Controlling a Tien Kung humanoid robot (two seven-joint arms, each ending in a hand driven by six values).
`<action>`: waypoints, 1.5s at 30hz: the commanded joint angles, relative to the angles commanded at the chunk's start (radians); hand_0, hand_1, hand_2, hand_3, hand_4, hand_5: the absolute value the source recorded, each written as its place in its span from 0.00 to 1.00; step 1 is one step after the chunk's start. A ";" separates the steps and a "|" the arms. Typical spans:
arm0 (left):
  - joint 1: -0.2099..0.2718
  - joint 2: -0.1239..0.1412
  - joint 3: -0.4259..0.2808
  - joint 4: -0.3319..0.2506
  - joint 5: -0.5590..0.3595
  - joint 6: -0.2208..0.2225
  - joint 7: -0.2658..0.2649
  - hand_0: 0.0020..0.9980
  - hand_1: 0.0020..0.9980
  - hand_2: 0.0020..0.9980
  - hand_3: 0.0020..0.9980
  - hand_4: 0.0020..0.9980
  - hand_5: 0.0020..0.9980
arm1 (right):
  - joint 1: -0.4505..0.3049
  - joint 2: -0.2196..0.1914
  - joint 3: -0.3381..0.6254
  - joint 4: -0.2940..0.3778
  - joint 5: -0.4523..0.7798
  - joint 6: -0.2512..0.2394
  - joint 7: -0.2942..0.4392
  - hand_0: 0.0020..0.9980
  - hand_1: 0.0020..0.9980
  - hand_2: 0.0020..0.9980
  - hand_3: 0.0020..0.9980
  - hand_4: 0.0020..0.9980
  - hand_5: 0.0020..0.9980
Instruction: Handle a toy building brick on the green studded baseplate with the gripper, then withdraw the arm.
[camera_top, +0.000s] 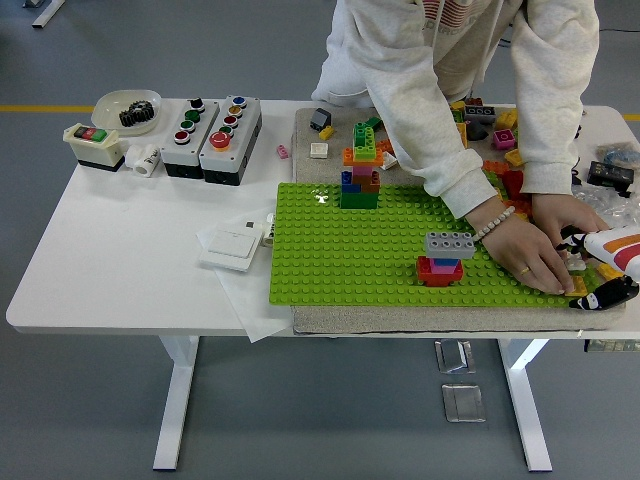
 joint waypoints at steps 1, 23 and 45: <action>0.000 0.000 0.001 0.000 -0.001 0.000 0.000 0.78 0.72 0.65 0.56 0.59 0.61 | 0.000 0.001 0.000 -0.002 0.000 -0.002 0.000 0.65 0.66 0.76 0.84 0.96 0.32; 0.003 0.002 0.013 0.000 -0.014 -0.001 -0.002 0.78 0.72 0.65 0.56 0.59 0.61 | 0.010 0.026 -0.014 -0.050 0.036 -0.021 0.002 0.59 0.61 0.65 0.70 0.87 0.35; 0.008 0.001 0.015 0.000 -0.010 -0.003 -0.002 0.78 0.73 0.65 0.56 0.59 0.61 | -0.005 0.022 -0.011 -0.052 0.028 -0.022 0.001 0.58 0.57 0.60 0.62 0.80 0.34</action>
